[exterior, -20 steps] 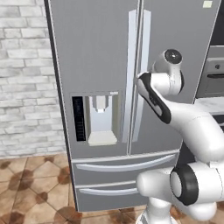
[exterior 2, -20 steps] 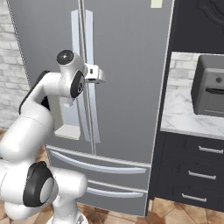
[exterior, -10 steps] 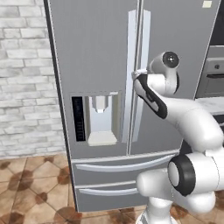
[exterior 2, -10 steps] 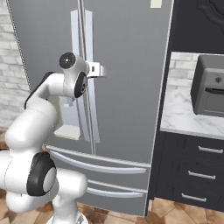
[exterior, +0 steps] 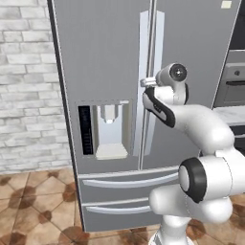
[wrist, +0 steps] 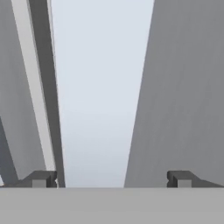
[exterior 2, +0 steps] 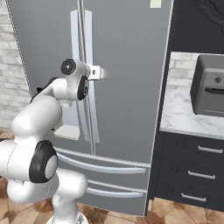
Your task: Move the hot dog bun to the plate on the dining table and place the condiment next to that plate. Then navigate to the fridge and take the sausage and place it on the plate as well.
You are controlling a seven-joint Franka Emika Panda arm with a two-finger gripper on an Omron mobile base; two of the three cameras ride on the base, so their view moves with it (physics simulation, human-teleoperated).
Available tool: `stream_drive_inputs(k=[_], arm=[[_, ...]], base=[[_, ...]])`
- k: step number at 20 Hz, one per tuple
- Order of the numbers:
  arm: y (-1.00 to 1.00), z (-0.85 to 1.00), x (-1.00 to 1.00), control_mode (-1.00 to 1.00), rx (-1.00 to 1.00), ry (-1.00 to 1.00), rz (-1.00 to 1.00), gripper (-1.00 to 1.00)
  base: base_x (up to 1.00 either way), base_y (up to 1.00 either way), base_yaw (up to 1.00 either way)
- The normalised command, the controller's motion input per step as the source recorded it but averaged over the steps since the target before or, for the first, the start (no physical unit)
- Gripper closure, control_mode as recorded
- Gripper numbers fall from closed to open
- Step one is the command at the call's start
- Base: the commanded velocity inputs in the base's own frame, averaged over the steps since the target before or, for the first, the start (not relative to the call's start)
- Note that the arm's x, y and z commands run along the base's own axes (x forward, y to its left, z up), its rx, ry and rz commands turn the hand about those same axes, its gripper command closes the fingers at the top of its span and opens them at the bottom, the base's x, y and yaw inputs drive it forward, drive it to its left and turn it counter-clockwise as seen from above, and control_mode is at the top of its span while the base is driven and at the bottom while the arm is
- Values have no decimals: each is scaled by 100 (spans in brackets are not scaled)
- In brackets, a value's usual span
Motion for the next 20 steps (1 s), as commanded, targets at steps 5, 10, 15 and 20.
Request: stream_drive_inputs(k=[5,10,15,20], arm=[[0,-1,38,-100,2,0,-2,-100],[0,-3,41,-100,2,0,0,-100],[0,-3,27,-100,0,1,0,100],[-2,-10,-24,-100,0,10,0,100]], base=[[0,0,0],[0,0,0],[0,0,0],[0,0,0]])
